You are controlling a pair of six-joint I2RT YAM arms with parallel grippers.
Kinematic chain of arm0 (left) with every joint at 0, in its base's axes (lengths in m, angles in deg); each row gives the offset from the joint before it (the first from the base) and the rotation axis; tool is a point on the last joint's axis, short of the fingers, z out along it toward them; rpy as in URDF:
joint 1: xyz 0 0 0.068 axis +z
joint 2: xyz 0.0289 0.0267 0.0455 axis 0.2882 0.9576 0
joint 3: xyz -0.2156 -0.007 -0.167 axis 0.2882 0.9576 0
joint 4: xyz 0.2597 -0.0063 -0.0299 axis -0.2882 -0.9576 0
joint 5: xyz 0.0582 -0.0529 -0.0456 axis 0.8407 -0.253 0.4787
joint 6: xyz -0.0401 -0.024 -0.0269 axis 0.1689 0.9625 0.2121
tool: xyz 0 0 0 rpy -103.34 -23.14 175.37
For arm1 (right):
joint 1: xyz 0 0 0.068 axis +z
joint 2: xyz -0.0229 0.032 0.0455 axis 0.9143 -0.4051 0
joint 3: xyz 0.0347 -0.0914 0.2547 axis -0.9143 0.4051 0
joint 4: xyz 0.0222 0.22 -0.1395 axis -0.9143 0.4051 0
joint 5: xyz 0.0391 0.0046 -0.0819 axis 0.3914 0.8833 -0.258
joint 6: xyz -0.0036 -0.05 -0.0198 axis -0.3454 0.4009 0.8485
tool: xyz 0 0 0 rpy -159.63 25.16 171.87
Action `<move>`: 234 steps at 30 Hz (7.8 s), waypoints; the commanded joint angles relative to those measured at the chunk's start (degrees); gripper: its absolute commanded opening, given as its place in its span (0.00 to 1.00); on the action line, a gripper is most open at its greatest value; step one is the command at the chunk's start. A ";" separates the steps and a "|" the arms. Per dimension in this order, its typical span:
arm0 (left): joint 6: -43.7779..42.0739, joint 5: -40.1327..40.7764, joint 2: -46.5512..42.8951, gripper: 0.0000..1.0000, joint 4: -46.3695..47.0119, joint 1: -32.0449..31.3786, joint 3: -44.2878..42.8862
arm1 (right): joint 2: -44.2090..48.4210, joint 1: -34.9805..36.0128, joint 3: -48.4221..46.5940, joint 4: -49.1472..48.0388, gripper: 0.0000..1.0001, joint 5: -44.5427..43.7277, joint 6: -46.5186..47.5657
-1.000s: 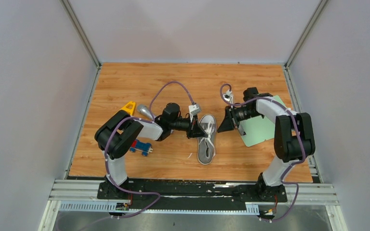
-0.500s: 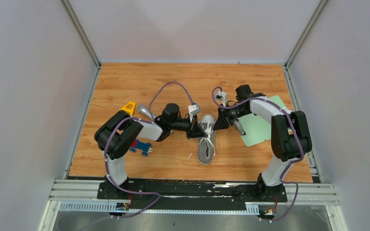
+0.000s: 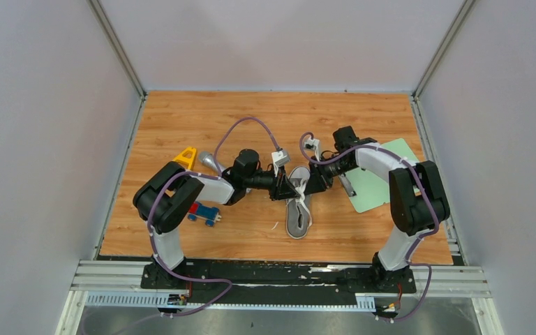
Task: Tie the shoes
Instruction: Cross the shoelace with the shoelace.
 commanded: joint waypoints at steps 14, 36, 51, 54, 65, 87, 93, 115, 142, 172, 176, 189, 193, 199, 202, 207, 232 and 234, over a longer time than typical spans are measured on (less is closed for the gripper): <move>-2.68 0.97 -2.69 0.01 -1.07 0.02 -0.38 | 0.98 1.63 -0.47 1.48 0.22 7.11 3.10; -7.02 -4.60 -4.29 0.26 -8.31 0.98 -3.69 | -1.01 3.16 -1.38 -0.06 0.21 6.19 1.05; -17.90 -5.46 -3.79 0.03 -24.22 0.11 -10.51 | -0.77 3.15 -1.49 0.40 0.21 7.97 1.31; -17.25 -5.12 -3.52 0.00 -23.14 0.11 -10.32 | -1.12 3.19 -1.68 -0.26 0.22 8.18 0.93; -15.36 -8.01 -3.11 0.04 -20.60 0.17 -9.53 | -2.54 3.20 -1.78 -2.44 0.19 8.84 -0.45; -24.70 -9.41 -4.60 0.40 -32.28 0.81 -13.34 | 5.10 1.42 1.19 -4.33 0.04 3.83 -2.29; -26.56 -10.27 -3.98 0.21 -34.36 0.81 -14.26 | 3.32 1.52 1.17 -4.34 0.06 5.35 -2.48; -21.05 -6.39 -5.05 0.00 -26.84 0.64 -10.95 | -0.66 2.90 -0.42 1.60 0.24 11.59 3.25; -30.28 -9.71 -5.50 0.20 -39.62 1.16 -15.26 | -2.36 3.28 -1.64 -0.20 0.24 8.23 2.80; -33.59 -6.75 -4.82 0.00 -43.32 0.36 -16.89 | -5.99 3.84 -5.23 7.96 0.27 12.86 8.28; -29.32 -6.14 -4.14 0.00 -40.10 0.37 -16.41 | -6.87 3.86 -5.89 9.59 0.27 13.41 9.27; -28.05 -7.18 -3.48 0.00 -39.71 0.12 -16.68 | -8.80 3.95 -7.10 9.96 0.28 14.67 8.34; -28.10 -7.17 -3.48 0.00 -39.76 0.10 -16.72 | -8.82 3.99 -7.44 10.52 0.34 15.66 7.84; -27.98 -6.97 -3.35 0.00 -39.84 0.05 -16.89 | -8.12 4.04 -7.18 10.29 0.31 14.88 6.83; -28.05 -6.95 -3.51 0.00 -39.77 0.10 -16.73 | -8.42 4.04 -7.27 9.26 0.25 13.02 5.25; -28.03 -6.54 -4.03 0.00 -39.53 0.04 -16.33 | -8.14 4.01 -7.60 8.92 0.11 10.57 4.09; -28.05 -5.09 -4.42 0.06 -40.28 0.11 -16.40 | -6.39 0.69 -8.87 10.11 0.08 7.61 4.07; -28.11 -5.04 -4.44 0.06 -40.22 0.11 -16.30 | -6.28 0.76 -8.89 10.55 0.10 8.38 4.49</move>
